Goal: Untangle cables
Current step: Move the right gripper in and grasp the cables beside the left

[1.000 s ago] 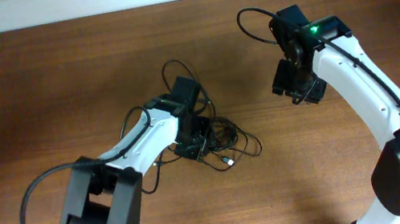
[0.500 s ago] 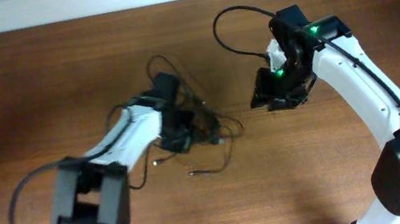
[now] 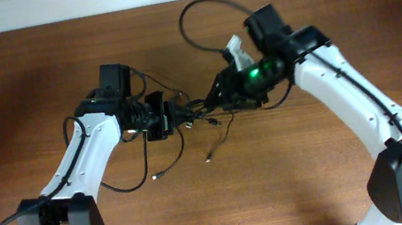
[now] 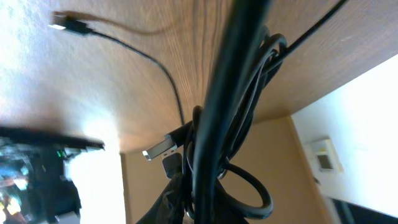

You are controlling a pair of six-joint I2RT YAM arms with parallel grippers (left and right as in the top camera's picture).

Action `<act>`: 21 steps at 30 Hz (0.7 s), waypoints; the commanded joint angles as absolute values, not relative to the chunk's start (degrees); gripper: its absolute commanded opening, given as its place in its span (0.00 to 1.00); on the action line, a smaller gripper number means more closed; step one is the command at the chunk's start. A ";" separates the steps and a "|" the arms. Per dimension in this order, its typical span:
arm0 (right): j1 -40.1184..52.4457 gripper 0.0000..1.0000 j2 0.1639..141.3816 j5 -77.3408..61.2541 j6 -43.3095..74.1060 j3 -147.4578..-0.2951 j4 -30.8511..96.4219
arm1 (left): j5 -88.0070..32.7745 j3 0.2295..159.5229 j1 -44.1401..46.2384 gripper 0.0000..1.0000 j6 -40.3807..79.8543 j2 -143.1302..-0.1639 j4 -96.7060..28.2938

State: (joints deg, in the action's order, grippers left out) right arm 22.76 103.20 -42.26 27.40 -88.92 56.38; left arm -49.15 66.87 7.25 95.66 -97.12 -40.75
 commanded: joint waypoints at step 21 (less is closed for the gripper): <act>29.93 0.55 108.79 -32.32 60.05 -83.88 39.62 | -55.44 67.51 3.97 0.07 101.54 -96.62 -40.77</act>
State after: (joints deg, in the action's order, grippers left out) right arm 27.59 106.69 -32.01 58.00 -84.12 39.86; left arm -52.27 66.87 4.10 100.60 -97.12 -40.75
